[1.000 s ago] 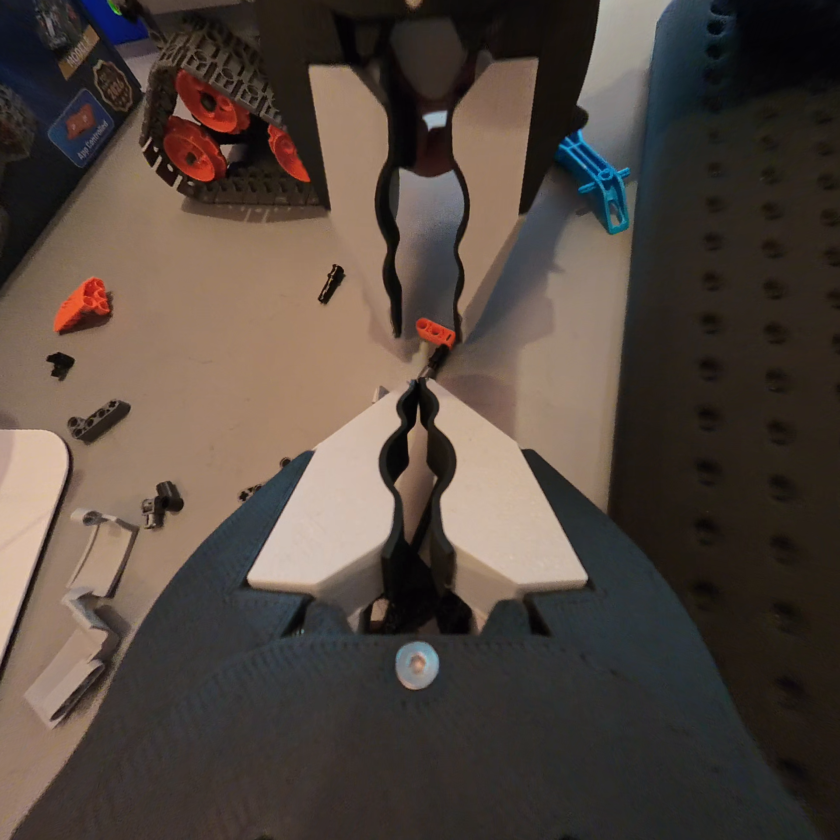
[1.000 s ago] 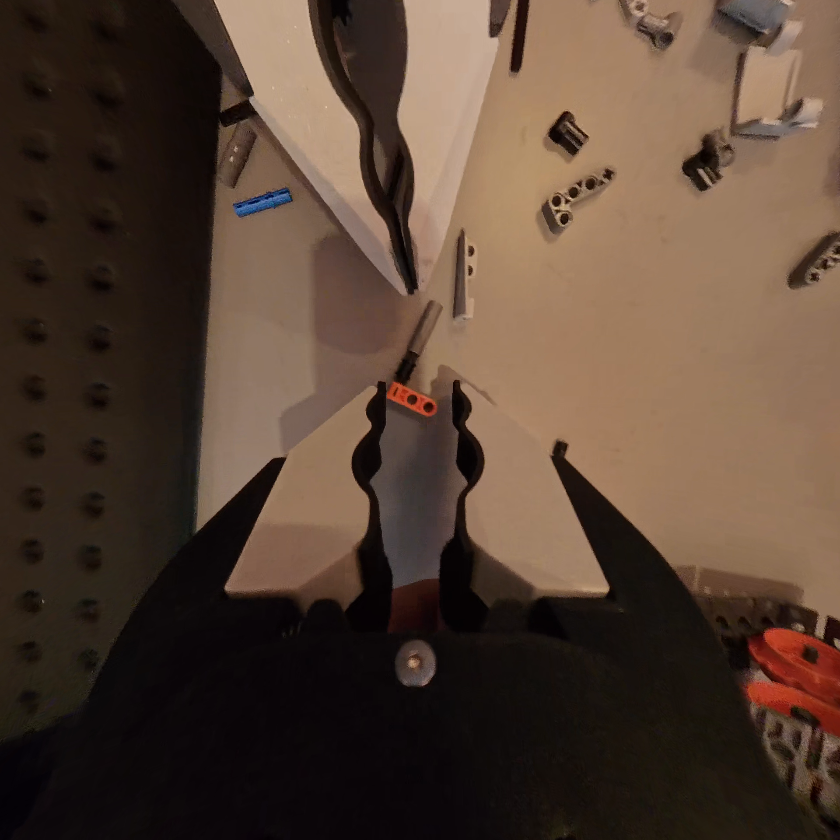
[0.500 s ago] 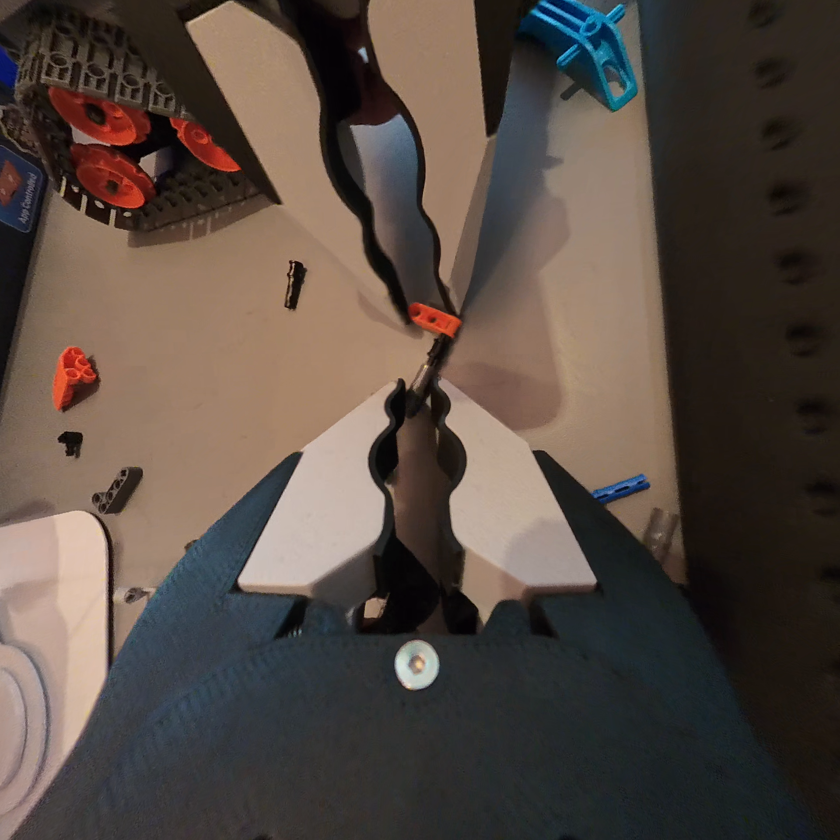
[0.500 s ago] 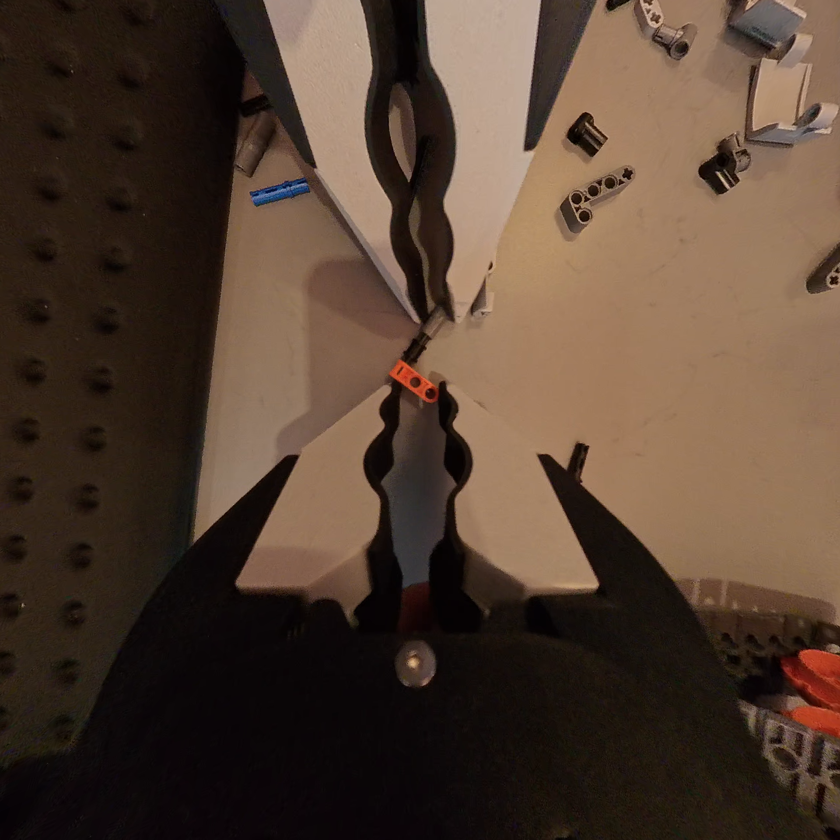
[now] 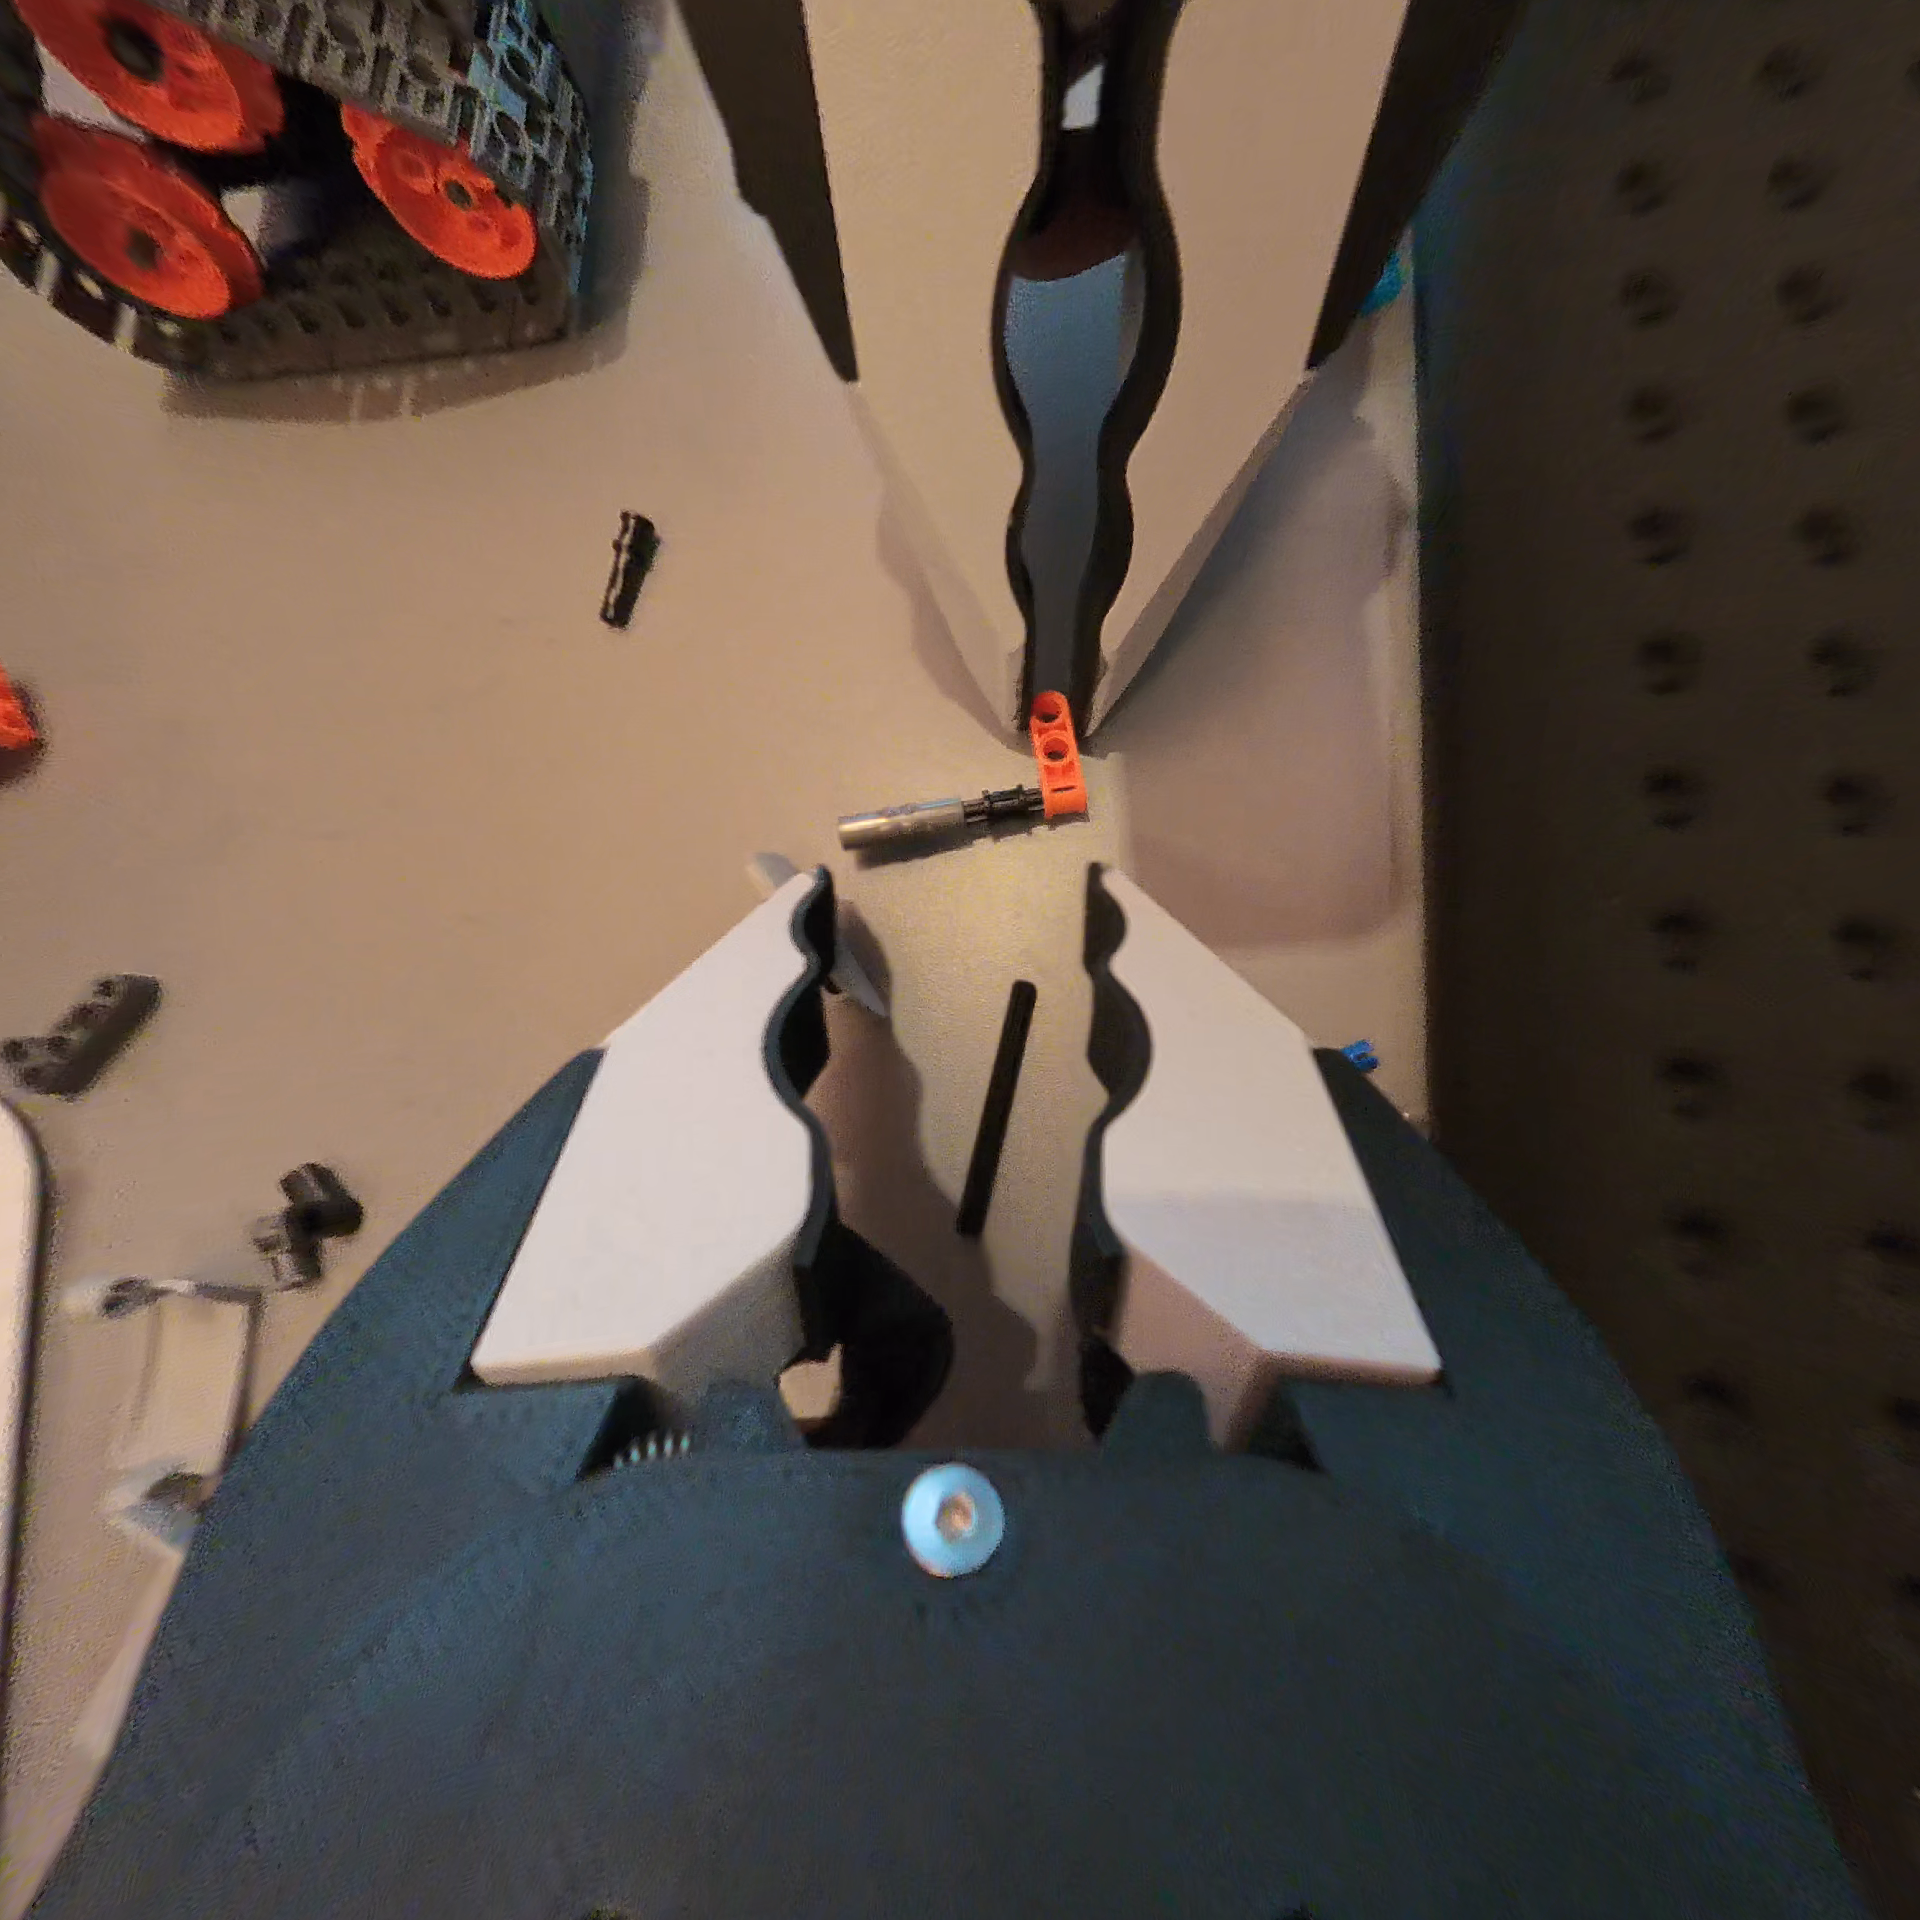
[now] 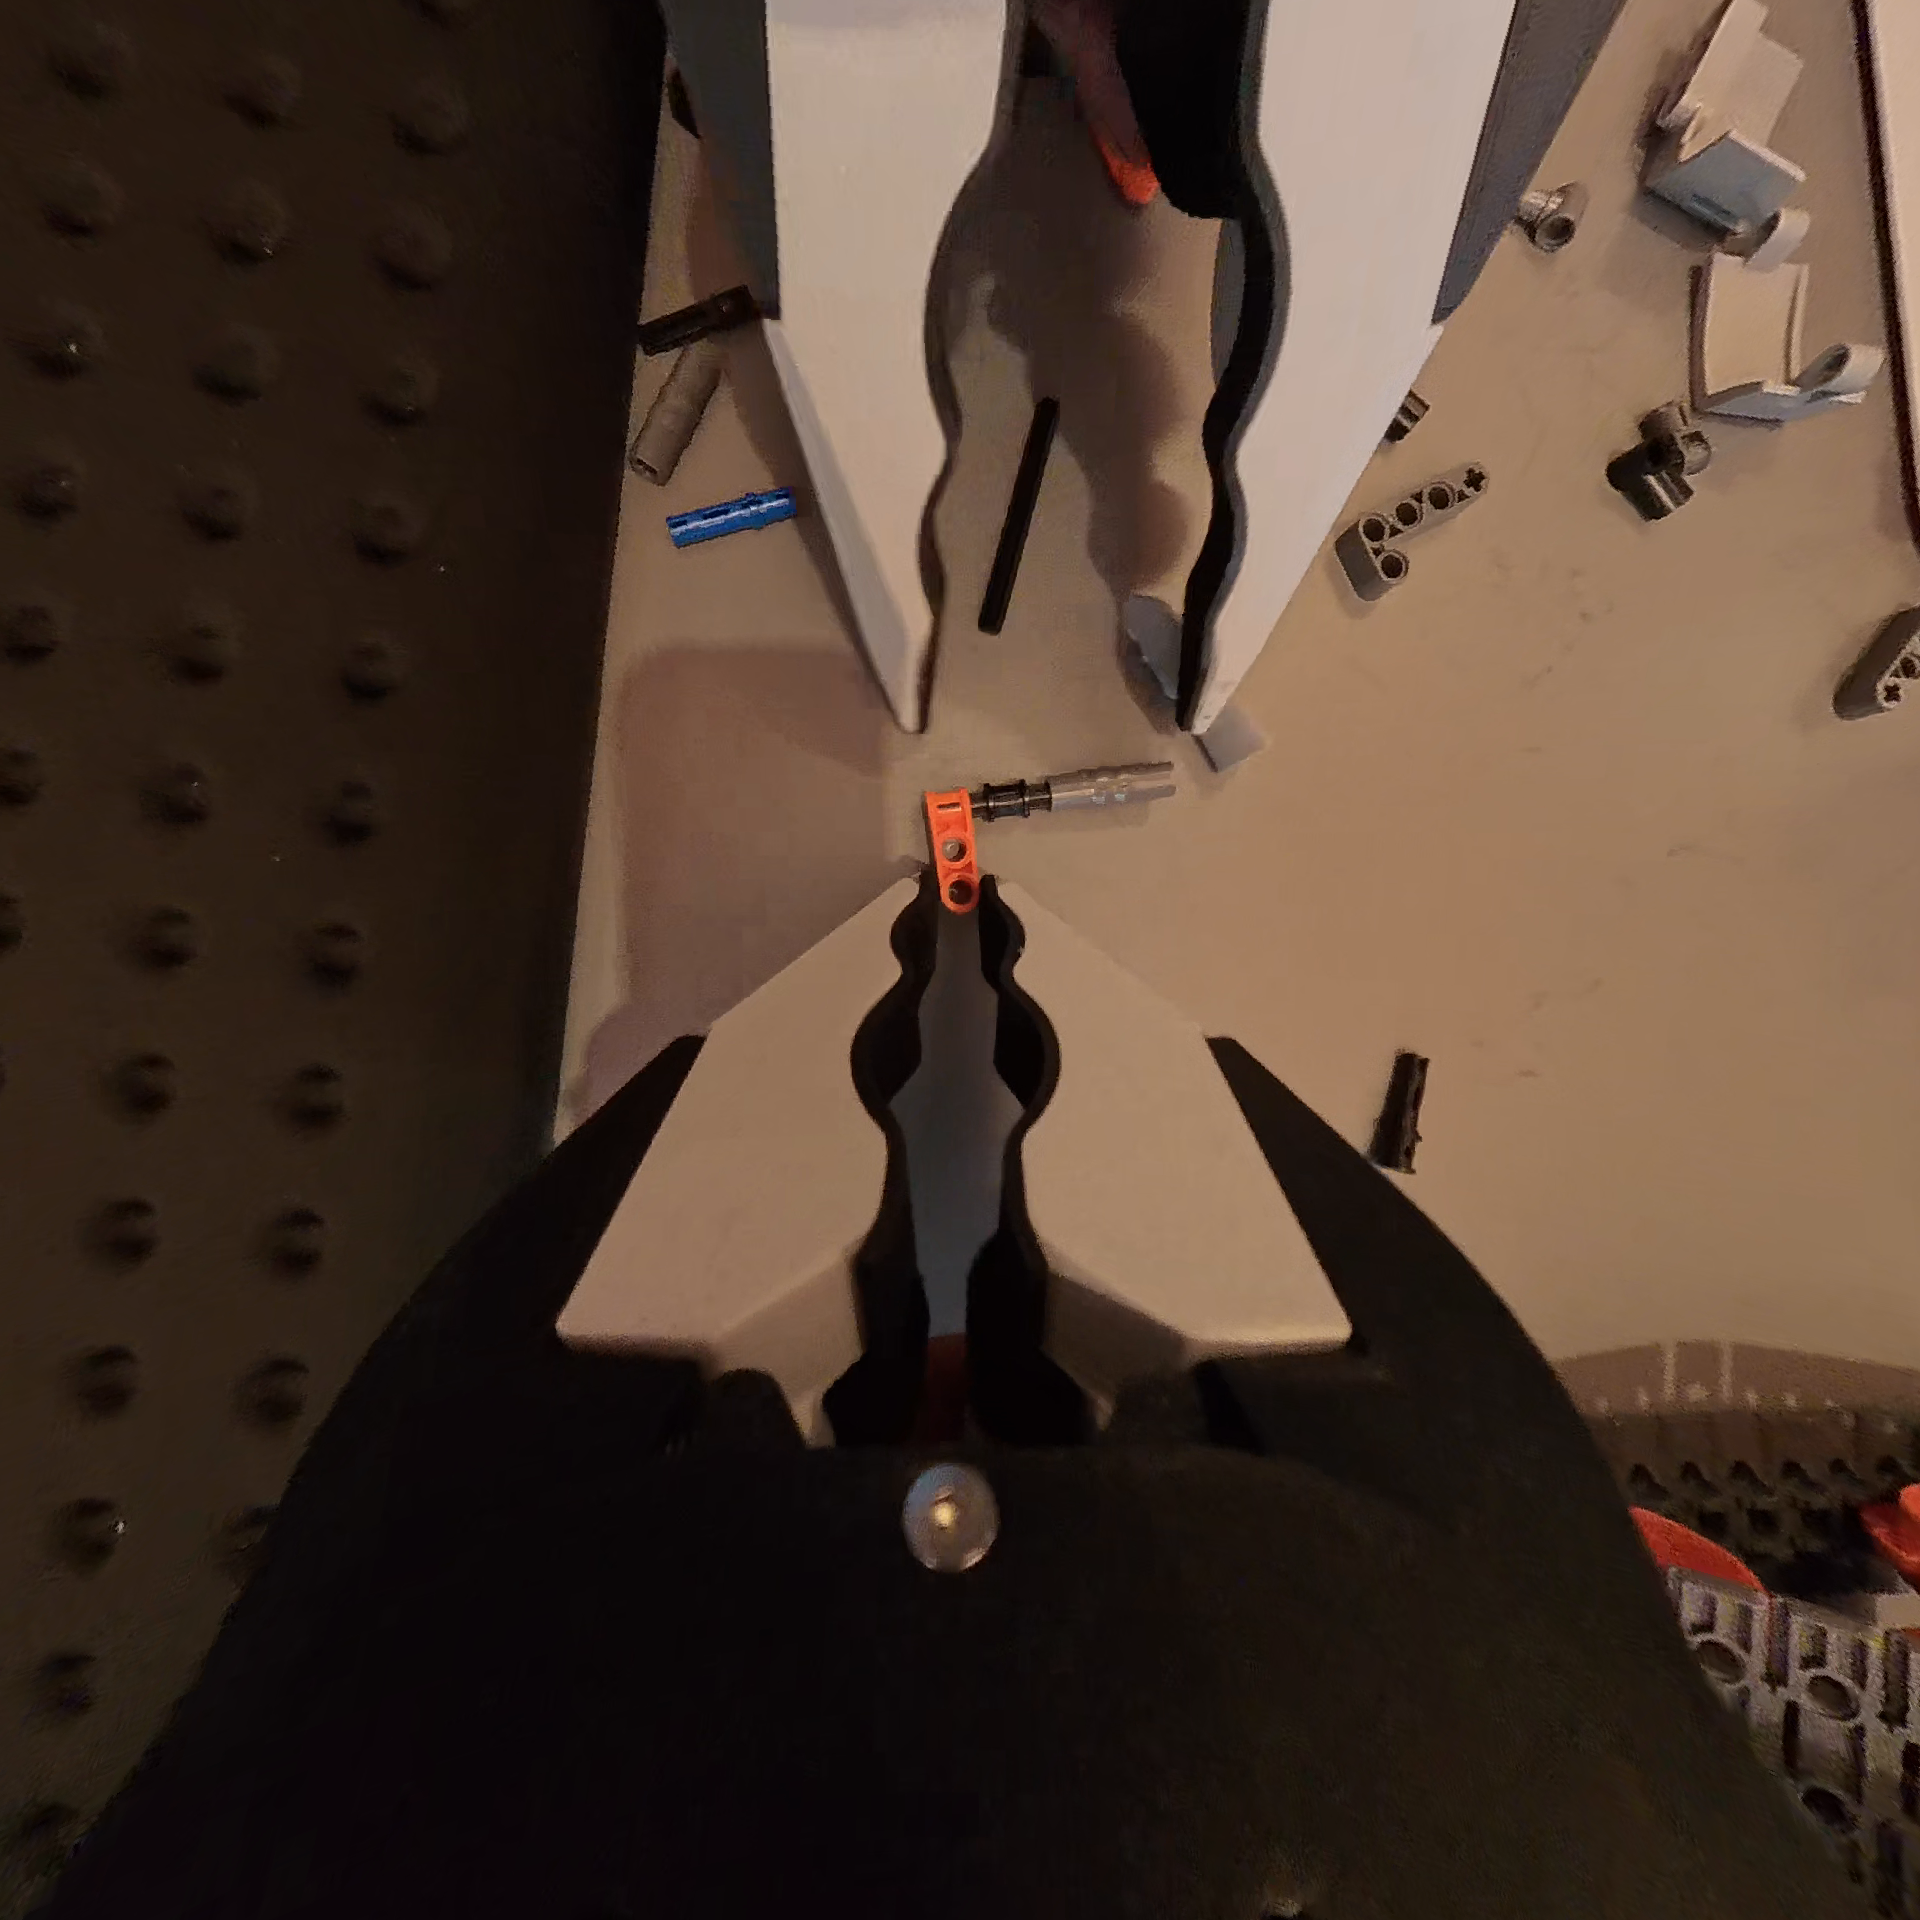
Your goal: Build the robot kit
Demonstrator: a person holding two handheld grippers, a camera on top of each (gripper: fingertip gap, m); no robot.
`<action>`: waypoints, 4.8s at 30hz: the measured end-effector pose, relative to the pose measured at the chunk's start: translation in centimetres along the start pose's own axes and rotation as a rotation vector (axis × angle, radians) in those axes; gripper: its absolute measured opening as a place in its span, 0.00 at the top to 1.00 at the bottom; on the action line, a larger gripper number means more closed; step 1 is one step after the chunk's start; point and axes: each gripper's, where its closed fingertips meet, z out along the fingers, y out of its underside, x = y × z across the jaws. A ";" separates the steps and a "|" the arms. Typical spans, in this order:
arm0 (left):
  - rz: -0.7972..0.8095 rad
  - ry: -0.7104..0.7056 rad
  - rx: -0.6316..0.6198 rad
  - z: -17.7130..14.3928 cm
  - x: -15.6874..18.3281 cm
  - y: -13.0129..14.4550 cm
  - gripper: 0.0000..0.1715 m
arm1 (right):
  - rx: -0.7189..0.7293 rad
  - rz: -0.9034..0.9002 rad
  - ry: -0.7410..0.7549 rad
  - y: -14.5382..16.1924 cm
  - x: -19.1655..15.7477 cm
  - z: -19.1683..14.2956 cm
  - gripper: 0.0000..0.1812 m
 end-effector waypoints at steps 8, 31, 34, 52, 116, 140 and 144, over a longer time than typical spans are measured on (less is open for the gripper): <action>0.019 -0.024 0.026 0.8 0.1 -0.9 0.72 | 0.015 0.010 0.002 -0.1 -0.1 0.1 0.97; 0.060 0.023 0.048 0.8 0.3 -0.7 0.74 | 0.045 0.008 -0.040 -0.1 -0.2 0.1 0.98; 0.074 0.035 0.047 0.7 0.3 -0.7 0.77 | 0.046 0.007 -0.057 0.0 -0.3 0.0 0.98; 0.033 -0.019 0.051 0.9 0.2 -0.8 0.74 | 0.049 0.036 -0.050 0.0 0.0 0.1 0.98; 0.199 0.090 -0.008 0.1 4.0 -1.3 1.00 | 0.092 0.154 0.000 -0.2 -0.6 -1.1 1.00; -0.124 0.027 0.003 -1.2 2.7 0.1 0.91 | 0.082 0.244 0.087 -0.7 -1.5 0.2 0.98; -0.169 0.075 -0.003 -1.1 3.6 0.0 0.95 | 0.082 0.237 0.087 -0.8 -1.5 0.3 0.98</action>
